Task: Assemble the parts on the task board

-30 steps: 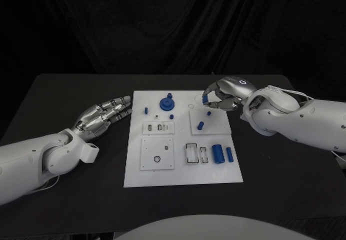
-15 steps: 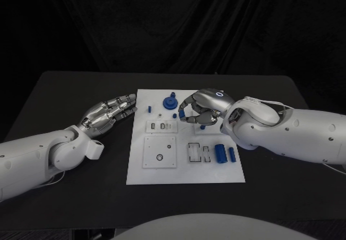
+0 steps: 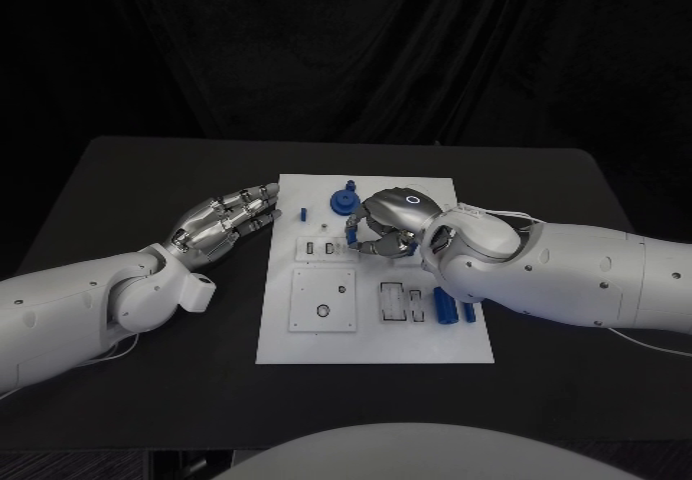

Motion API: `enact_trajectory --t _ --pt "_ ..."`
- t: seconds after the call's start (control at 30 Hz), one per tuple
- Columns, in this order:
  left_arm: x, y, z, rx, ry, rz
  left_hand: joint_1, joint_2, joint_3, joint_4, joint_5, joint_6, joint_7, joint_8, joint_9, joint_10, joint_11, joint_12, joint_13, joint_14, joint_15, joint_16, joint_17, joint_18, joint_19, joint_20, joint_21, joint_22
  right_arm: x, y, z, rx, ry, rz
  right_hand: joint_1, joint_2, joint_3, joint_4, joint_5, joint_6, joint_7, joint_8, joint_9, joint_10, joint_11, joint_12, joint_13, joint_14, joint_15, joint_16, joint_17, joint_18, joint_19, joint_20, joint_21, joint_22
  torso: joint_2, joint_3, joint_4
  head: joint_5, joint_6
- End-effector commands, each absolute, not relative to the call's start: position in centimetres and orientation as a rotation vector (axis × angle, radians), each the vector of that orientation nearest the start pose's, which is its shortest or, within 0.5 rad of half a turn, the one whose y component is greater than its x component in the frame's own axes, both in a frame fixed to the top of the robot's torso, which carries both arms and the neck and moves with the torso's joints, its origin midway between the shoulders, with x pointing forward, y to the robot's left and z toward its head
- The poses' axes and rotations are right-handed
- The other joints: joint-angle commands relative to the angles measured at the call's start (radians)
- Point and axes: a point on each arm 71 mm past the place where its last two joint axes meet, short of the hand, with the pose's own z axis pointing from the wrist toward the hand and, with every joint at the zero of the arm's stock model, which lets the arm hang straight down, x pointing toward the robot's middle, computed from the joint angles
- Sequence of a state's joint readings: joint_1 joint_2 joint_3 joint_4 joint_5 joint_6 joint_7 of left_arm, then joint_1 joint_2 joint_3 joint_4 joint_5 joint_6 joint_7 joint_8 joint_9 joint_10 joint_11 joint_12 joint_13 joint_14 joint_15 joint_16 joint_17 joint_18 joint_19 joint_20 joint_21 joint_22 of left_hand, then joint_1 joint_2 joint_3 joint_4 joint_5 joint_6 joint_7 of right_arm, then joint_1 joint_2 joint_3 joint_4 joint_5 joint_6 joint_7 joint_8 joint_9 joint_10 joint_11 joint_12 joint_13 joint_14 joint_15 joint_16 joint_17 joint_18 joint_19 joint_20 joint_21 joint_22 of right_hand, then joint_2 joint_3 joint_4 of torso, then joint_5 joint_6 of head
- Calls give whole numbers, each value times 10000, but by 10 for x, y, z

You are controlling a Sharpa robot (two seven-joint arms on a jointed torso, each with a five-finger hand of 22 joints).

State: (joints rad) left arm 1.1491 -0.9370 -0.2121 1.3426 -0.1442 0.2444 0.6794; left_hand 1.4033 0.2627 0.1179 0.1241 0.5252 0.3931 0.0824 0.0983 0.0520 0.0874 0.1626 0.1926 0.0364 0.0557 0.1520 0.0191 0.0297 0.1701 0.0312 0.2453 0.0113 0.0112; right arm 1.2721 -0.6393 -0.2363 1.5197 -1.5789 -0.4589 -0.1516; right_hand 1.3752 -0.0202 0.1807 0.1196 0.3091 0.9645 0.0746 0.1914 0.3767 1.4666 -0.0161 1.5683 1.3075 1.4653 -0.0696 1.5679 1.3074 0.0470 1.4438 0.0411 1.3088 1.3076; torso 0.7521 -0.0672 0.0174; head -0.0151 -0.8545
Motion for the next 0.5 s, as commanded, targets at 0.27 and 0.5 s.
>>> enact_trajectory --t 0.27,0.5 --pt "461 286 -243 -8545 14730 -19214 -71 -3 72 -3 -17 -35 -3 -25 6 13 34 19 -3 11 38 38 12 -26 -21 61 52 11 463 -99 -211 -3965 15855 6492 -97 -8 -5 -26 60 29 53 38 163 1042 69 25 2633 1055 27 29 2634 121 11 21 -19 1847 21 17 14 -66 -21" --pt "461 287 -243 -8560 14762 -19199 -84 0 94 -5 -17 -39 0 -26 6 14 28 22 -3 12 36 38 13 -23 -16 63 55 12 463 -99 -213 -4003 16092 6330 -128 -36 -3 -38 70 -55 87 -36 160 1042 96 25 2633 1055 51 29 2634 130 2 41 -60 1834 8 11 -6 -65 -68"
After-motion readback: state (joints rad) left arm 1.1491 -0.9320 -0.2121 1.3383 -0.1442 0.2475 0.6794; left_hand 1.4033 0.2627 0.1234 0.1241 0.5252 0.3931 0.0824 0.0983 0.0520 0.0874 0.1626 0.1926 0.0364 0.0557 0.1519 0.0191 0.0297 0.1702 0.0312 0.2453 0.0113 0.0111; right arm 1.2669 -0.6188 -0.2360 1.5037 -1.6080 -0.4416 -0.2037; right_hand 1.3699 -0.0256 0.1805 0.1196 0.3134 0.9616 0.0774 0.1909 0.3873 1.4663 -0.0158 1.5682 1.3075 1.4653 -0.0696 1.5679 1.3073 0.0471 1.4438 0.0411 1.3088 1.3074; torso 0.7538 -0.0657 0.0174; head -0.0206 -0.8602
